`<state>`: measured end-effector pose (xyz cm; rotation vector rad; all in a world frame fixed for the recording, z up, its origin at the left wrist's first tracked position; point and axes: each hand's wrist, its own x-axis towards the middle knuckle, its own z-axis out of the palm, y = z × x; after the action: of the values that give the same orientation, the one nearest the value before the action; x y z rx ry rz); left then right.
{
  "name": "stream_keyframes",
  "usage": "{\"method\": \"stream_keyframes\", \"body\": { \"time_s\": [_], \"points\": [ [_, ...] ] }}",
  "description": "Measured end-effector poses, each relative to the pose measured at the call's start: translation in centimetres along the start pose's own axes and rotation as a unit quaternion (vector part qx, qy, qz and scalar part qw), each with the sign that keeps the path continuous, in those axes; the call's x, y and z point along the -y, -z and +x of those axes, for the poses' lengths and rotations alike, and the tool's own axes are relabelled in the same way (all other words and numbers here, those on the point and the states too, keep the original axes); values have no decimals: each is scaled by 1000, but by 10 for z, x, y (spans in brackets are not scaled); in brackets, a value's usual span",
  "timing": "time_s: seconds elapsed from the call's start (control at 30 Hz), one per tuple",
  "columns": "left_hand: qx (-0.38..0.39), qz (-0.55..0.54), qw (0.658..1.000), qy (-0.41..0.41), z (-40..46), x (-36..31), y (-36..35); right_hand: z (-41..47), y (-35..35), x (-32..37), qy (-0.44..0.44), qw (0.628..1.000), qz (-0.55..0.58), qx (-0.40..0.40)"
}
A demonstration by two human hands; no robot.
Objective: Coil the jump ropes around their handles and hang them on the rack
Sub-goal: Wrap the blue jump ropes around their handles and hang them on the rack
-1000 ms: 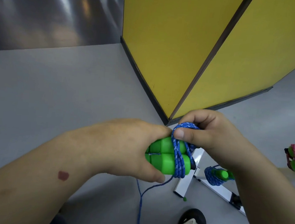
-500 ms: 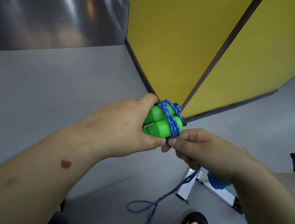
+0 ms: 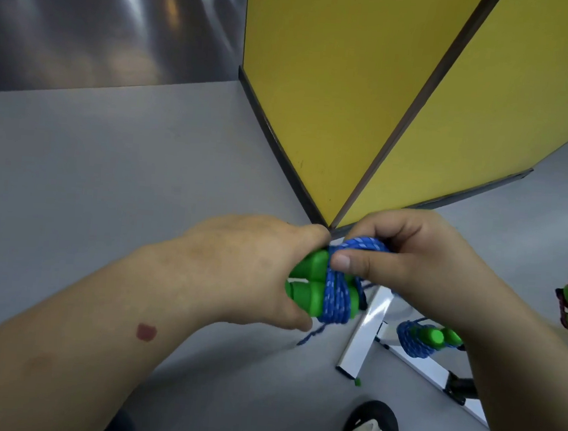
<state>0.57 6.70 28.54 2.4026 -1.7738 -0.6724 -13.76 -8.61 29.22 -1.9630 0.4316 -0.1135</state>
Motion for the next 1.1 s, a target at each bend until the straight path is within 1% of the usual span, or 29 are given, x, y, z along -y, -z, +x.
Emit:
{"method": "stream_keyframes", "body": {
  "time_s": [0.07,0.2,0.37,0.43,0.5,0.57,0.63,0.7,0.77,0.87,0.93,1.0,1.1],
  "points": [
    [14,-13,999,-25,-1,-5,-1,3,2,-5,-13,999,30,-27],
    [17,-44,998,-35,-2,-5,4,7,-3,-17,-85,989,119,-28],
    [-1,-96,995,-35,-2,-4,5,10,-7,-22,-177,950,255,-19],
    [-16,-130,991,-26,-4,-5,7,11,-7,-27,-202,937,282,-27],
    [-43,-162,986,-12,-4,-6,9,13,-10,-30,-210,931,295,-39],
    [-89,-182,979,7,-4,-6,11,13,-15,-32,-217,936,272,-50],
    [-142,-182,972,32,-2,-3,13,12,-18,-32,-222,947,229,-40],
    [-173,-156,970,65,0,3,14,10,-20,-26,-213,963,164,-6],
    [-187,-110,971,96,2,10,11,6,-21,-17,-194,976,98,31],
    [-183,-64,975,110,6,16,6,0,-18,-1,-143,986,-69,60],
    [-164,-47,979,114,8,16,5,-3,-14,6,-95,984,-135,70],
    [-148,-35,982,110,8,16,6,-6,-10,10,-60,986,-141,59],
    [-117,-15,989,87,8,14,5,-6,-7,11,-23,992,-121,15]
  ]
}}
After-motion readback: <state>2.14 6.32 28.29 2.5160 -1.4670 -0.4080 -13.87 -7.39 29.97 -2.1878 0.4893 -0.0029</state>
